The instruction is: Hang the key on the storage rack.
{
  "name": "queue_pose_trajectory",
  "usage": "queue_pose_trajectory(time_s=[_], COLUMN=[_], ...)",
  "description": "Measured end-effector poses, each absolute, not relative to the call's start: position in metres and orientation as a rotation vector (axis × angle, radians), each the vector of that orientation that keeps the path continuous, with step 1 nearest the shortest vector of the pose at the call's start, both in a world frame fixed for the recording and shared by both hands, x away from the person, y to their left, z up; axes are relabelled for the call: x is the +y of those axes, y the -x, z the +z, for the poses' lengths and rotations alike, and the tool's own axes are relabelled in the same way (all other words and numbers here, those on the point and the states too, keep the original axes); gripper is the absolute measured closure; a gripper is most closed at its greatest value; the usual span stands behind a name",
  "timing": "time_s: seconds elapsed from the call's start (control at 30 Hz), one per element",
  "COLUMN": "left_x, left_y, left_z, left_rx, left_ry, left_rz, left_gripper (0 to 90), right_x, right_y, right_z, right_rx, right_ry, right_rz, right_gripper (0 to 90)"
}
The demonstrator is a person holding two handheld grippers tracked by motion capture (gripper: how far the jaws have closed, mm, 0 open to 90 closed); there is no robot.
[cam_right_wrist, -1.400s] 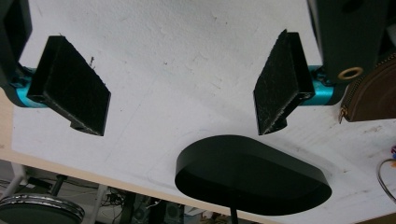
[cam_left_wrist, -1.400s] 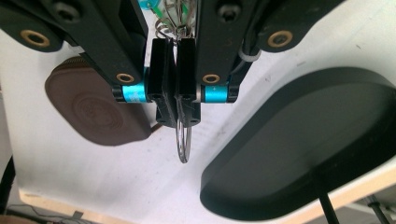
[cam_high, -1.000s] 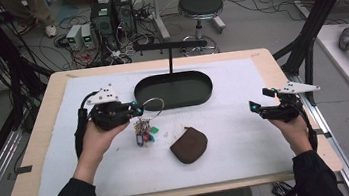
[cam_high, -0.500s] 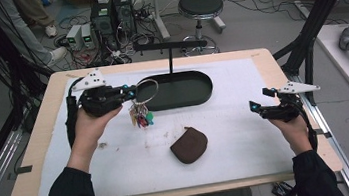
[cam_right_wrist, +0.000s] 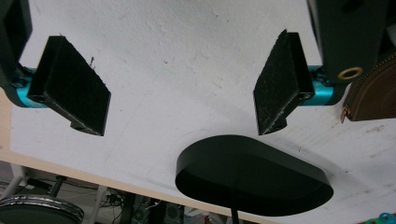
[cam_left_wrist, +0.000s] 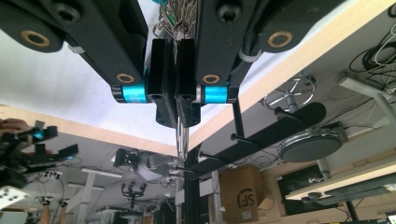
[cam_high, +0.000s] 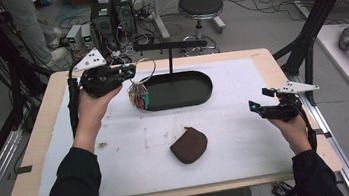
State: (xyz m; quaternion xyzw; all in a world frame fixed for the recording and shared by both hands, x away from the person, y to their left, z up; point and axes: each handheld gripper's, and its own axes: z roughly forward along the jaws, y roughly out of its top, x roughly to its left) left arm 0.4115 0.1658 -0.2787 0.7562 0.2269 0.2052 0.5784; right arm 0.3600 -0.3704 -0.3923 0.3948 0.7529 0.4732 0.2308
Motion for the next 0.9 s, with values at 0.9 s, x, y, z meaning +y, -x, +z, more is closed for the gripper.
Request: queue_pose_trajectory(time_s=[0.9], left_x=[0.162], left_y=[-0.479], left_z=[-0.305], left_rx=[0.736], left_ry=[-1.715], left_rz=[0.511], left_gripper=[86.9], right_x=[-0.371], right_y=[-0.362], right_z=[-0.392], right_rx=[2.066], right_ry=[-1.087], right_rz=[1.318], right_gripper=[19.4])
